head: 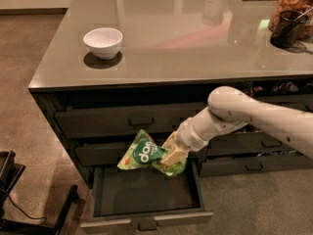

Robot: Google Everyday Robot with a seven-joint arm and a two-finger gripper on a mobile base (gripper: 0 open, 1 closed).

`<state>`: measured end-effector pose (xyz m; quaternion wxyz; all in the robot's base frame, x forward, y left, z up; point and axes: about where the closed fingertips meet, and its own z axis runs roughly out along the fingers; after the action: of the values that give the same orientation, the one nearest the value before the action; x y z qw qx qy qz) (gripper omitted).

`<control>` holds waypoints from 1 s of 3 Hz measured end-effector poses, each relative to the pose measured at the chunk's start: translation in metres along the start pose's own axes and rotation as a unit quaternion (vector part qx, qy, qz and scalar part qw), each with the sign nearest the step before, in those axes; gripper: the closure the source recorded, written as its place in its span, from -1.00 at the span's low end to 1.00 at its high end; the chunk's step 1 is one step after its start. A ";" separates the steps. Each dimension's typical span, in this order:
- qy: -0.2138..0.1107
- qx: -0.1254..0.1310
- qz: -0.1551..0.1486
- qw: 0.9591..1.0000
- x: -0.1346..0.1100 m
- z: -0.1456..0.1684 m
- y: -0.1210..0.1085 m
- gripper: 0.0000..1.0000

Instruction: Pick green rice chip bag from bottom drawer and place on counter

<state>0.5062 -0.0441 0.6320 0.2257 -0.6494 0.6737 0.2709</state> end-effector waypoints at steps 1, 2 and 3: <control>-0.010 0.004 0.005 1.000 -0.013 -0.040 -0.002 1.00; -0.012 0.005 -0.002 1.000 -0.038 -0.088 -0.004 1.00; -0.014 0.012 -0.019 1.000 -0.070 -0.132 -0.001 1.00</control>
Offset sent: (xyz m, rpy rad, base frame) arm 0.0163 -0.0485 0.1618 0.0241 -0.0319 0.0074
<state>0.5172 -0.0782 0.7775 0.2475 -0.6556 0.6613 0.2676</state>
